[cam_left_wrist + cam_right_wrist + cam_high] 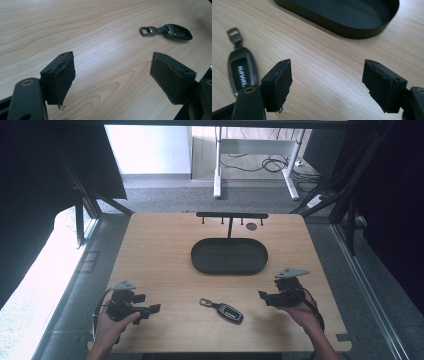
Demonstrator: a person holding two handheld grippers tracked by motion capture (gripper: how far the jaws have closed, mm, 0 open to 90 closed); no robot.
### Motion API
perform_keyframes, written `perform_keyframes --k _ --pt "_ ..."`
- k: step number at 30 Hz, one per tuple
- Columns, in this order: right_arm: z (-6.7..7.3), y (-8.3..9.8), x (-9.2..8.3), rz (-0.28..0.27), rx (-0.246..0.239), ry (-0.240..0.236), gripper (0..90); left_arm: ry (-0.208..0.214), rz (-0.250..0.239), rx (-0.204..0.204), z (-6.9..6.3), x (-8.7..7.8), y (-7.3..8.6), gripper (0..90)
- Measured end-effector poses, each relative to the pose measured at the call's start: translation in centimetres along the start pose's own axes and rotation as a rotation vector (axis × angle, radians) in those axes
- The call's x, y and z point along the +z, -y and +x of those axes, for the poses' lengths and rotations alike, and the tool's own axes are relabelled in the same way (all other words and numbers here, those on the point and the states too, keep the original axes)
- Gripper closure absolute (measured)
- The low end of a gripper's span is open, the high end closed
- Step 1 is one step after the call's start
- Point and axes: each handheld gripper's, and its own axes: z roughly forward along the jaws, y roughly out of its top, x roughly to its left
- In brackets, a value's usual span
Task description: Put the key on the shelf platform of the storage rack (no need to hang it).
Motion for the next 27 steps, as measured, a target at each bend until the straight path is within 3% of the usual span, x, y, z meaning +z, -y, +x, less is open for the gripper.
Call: perform_keyframes --k 16,23,27 --pt "1.7 -2.8 -0.3 0.082 -0.086 -0.07 30.7 0.006 0.011 0.005 -0.1 0.3 0.0 20.7" --pt "3.3 -4.5 0.0 0.109 -0.132 -0.129 31.5 0.006 0.012 0.003 -0.1 0.3 0.0 20.7" --pt "4.1 -5.0 0.2 0.133 -0.155 -0.137 31.5 0.004 0.01 0.007 -0.1 0.1 0.0 20.7"
